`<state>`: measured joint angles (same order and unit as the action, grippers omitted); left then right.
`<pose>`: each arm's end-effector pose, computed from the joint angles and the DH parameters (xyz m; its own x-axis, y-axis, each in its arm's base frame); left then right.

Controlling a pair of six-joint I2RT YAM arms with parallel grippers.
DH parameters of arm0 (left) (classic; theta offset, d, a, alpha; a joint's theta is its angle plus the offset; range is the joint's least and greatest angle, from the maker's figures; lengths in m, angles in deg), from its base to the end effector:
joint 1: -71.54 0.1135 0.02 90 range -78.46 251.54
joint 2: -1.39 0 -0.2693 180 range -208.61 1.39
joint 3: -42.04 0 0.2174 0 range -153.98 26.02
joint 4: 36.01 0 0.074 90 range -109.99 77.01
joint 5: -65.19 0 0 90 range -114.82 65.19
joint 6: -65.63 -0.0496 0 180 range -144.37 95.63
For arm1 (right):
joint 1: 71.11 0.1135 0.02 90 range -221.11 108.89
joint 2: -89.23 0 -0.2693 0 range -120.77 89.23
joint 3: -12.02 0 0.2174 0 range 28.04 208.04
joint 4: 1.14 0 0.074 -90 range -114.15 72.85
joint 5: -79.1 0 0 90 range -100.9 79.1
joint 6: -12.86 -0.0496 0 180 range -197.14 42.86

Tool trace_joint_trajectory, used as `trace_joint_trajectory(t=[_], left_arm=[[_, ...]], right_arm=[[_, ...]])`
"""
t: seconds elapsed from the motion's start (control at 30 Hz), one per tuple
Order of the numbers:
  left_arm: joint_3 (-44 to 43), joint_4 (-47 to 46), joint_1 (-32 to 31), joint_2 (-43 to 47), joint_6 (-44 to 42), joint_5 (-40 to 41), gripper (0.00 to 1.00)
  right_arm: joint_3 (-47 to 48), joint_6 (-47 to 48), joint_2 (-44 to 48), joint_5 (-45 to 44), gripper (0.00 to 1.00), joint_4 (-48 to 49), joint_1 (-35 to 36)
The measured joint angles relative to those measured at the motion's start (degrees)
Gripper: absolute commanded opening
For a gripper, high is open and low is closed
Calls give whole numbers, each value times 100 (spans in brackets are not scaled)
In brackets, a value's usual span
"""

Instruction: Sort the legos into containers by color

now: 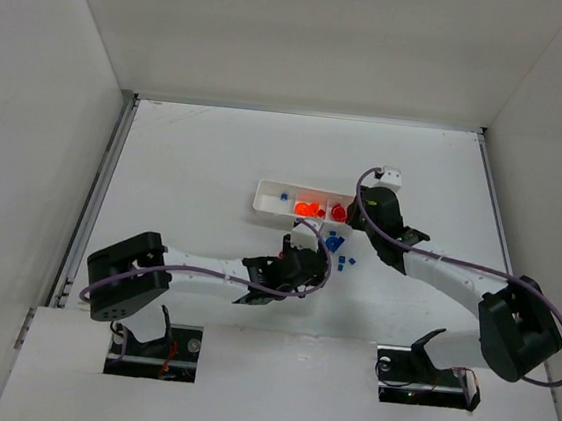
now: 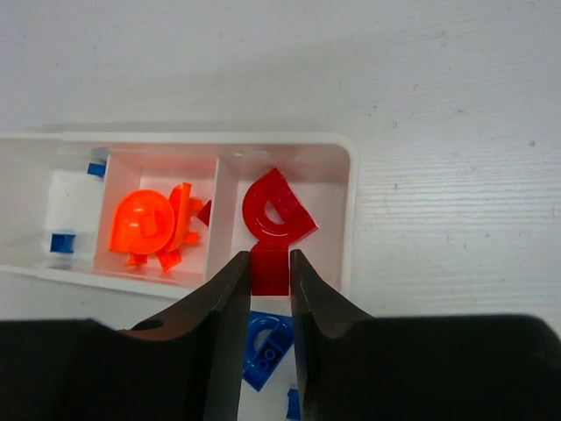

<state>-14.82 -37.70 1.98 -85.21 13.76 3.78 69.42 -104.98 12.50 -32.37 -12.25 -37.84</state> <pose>0.1258 -0.2696 0.2192 -0.5461 -0.0871 -0.8332 0.4298 0.8246 -0.3679 0.2331 0.1313 0.2428 -0.4898 0.1984 -0.8490 -0.0203 0.9709 0.2387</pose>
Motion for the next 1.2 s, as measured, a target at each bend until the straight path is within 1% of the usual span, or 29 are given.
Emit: trace_joint_trajectory(t=[0.1, 0.2, 0.37, 0.5, 0.67, 1.0, 1.03, 1.2], left_arm=[[-221, -57, -55, -337, -153, 39, 52], [-393, -101, -85, -695, -260, 68, 52], [-463, -111, -96, -1069, -372, 153, 52], [-520, -114, -98, -1161, -439, 197, 51], [-776, -133, -98, -1394, -511, 160, 46], [-1036, -142, -39, -1825, -619, 173, 39], [-1084, -142, -28, -1867, -632, 192, 37], [-1191, -184, -2, -1985, -680, 247, 24]], right_arm=[[81, 26, -175, 59, 35, 92, -85], [149, 57, -243, 131, 44, 201, -120], [186, 107, -160, 208, 44, 297, -136], [-31, 107, 328, 212, 44, 337, -136], [-417, 105, 942, 210, 43, 503, -133], [-588, 103, 964, 212, 43, 610, -94], [-595, 103, 964, 212, 43, 614, -94], [-686, 103, 1040, 212, 43, 619, -94]])
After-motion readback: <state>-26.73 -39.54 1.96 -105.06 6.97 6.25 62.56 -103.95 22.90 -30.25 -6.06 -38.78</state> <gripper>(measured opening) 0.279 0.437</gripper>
